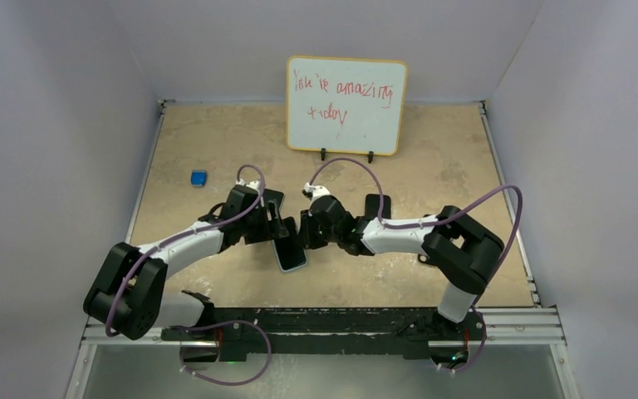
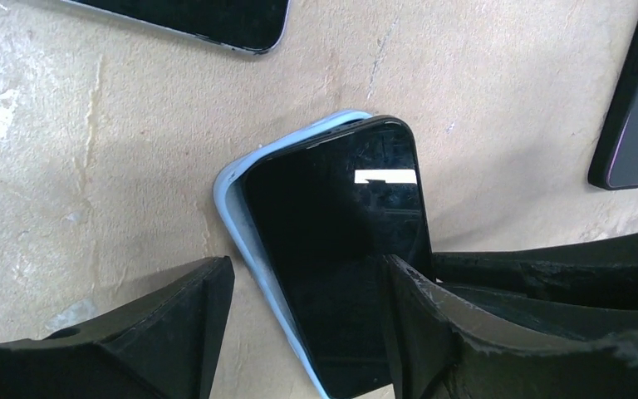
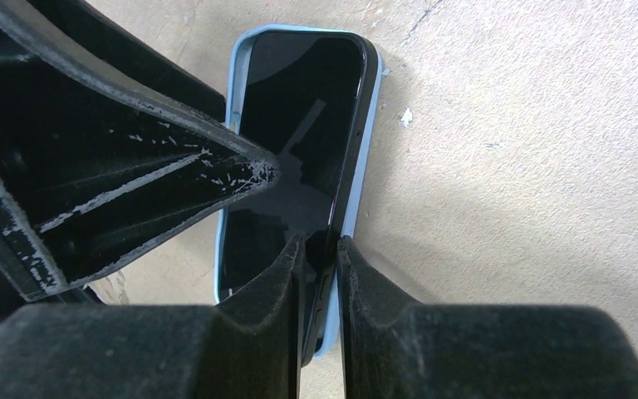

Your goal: Put the phone into the phone case

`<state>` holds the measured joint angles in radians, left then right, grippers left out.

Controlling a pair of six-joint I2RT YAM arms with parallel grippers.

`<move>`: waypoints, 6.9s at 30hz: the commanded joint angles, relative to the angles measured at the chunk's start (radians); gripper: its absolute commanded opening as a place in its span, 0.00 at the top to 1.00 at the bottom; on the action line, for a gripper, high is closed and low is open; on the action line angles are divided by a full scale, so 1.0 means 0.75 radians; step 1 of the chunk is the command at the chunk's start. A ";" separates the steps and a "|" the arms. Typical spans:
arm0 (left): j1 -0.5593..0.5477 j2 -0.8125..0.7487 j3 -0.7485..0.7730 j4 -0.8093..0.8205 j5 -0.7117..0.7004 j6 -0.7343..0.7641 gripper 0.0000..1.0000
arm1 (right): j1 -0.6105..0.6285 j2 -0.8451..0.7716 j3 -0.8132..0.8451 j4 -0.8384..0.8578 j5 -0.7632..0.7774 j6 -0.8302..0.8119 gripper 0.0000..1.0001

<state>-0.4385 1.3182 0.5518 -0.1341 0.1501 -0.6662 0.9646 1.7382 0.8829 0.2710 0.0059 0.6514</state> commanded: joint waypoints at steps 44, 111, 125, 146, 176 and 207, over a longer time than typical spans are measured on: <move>0.098 -0.059 -0.036 -0.002 0.361 -0.032 0.53 | -0.022 -0.095 -0.139 0.093 -0.006 0.205 0.20; 0.141 0.070 -0.085 -0.028 0.399 -0.018 0.63 | -0.031 -0.035 -0.378 1.177 -0.443 0.541 0.21; 0.141 0.077 -0.076 -0.046 0.376 -0.008 0.67 | -0.031 -0.002 -0.374 1.238 -0.472 0.585 0.28; 0.143 0.011 -0.045 -0.071 0.400 -0.012 0.70 | -0.032 0.012 -0.300 0.901 -0.407 0.545 0.84; 0.223 -0.684 0.030 0.416 0.979 -0.324 0.18 | -0.265 -0.833 -0.532 1.117 -0.728 0.600 1.00; 0.223 -0.540 -0.207 1.287 1.007 -0.770 1.00 | -0.259 -0.705 -0.561 0.867 -0.820 0.507 0.11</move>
<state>-0.2714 0.9146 0.3656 0.6743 0.9356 -1.2201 0.7654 1.2320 0.4770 0.9607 -0.5743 1.0725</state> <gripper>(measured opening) 0.146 0.853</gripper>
